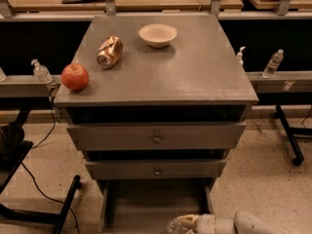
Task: Place water bottle into bottom drawer
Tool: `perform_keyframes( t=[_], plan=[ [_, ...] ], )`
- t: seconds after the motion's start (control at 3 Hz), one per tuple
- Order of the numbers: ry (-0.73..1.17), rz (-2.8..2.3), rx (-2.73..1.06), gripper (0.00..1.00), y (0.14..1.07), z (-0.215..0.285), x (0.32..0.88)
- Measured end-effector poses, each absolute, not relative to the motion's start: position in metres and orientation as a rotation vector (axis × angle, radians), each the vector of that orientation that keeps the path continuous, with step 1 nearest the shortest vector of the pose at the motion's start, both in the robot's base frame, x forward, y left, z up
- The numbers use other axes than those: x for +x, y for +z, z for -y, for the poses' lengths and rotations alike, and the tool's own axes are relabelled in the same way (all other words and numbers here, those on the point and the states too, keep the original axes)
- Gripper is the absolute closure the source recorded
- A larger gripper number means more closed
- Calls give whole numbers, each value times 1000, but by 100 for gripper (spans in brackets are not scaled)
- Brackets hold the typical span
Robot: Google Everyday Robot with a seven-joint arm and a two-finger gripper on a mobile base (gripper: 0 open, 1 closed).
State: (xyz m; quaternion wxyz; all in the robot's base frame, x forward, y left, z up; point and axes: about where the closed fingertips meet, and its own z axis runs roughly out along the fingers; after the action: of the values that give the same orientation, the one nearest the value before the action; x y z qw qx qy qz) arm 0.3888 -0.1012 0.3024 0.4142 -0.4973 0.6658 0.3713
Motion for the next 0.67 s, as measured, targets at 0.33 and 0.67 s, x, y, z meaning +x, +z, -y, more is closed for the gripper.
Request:
perform_keyframes(
  t=[0.33, 0.67],
  plan=[
    [933, -1673, -1250, 100, 302, 101, 389],
    [930, -1651, -1282, 100, 315, 105, 385]
  ],
)
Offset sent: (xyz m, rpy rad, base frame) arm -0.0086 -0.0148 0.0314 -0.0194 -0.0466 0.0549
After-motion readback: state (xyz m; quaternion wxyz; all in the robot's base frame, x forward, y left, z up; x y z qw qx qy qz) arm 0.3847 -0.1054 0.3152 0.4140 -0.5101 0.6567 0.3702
